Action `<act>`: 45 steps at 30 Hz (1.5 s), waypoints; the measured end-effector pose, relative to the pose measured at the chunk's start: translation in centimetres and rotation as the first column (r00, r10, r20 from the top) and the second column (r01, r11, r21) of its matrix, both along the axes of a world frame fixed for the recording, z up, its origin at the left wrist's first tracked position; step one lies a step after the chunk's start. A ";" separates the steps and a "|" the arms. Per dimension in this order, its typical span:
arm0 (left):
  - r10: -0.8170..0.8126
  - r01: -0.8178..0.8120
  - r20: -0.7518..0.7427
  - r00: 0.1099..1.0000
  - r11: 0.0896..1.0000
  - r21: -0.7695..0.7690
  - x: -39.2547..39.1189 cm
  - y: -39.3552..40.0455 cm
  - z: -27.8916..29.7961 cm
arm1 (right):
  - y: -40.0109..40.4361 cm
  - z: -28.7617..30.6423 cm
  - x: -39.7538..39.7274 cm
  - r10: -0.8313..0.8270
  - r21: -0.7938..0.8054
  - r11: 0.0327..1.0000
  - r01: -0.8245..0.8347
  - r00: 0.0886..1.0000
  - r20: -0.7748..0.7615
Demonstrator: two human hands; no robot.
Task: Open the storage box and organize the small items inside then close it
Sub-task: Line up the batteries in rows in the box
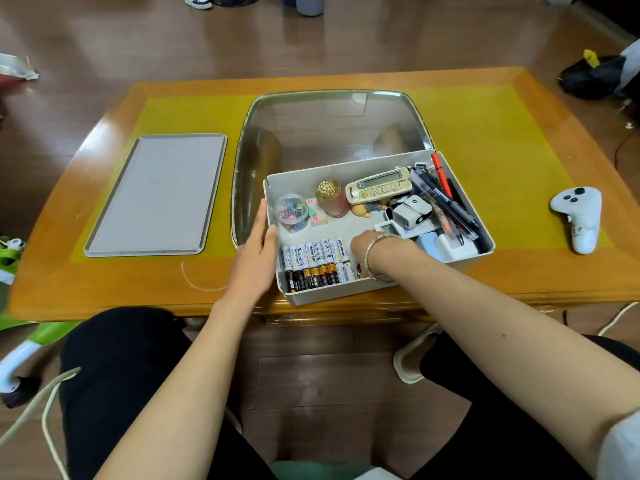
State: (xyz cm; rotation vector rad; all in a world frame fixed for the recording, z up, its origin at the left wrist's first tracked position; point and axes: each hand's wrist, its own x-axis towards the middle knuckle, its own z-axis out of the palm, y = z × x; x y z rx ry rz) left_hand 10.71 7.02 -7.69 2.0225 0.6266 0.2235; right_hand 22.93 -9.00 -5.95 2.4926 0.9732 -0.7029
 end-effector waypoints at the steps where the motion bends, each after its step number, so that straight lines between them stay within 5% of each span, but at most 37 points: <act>1: 0.001 -0.001 -0.002 1.000 1.000 0.005 0.0 0.0 0.1 | 0.0 -0.1 0.0 -0.002 0.009 1.000 0.002 1.000 -0.002; 10: 0.066 -0.065 -0.007 0.998 0.997 0.050 1.1 -0.8 1.0 | -1.3 0.9 0.1 -0.123 0.223 0.965 0.136 0.990 -0.070; 18: 0.060 -0.057 -0.009 0.998 0.979 0.195 2.5 -3.1 2.3 | -2.7 1.5 0.3 -0.256 0.535 0.751 0.388 0.917 -0.307; 31: 0.069 -0.001 -0.113 0.991 0.857 0.515 2.4 -3.5 2.0 | -1.8 0.8 -0.1 -0.276 0.358 0.862 0.360 0.924 -0.265; 42: 0.016 0.105 -0.174 0.985 0.738 0.667 2.4 -3.4 2.0 | -2.4 1.3 0.1 -0.292 0.363 0.832 0.419 0.888 -0.356; 45: 0.005 0.106 -0.142 0.990 0.639 0.762 2.2 -3.8 2.2 | -2.8 1.4 0.1 -0.289 0.379 0.824 0.421 0.888 -0.358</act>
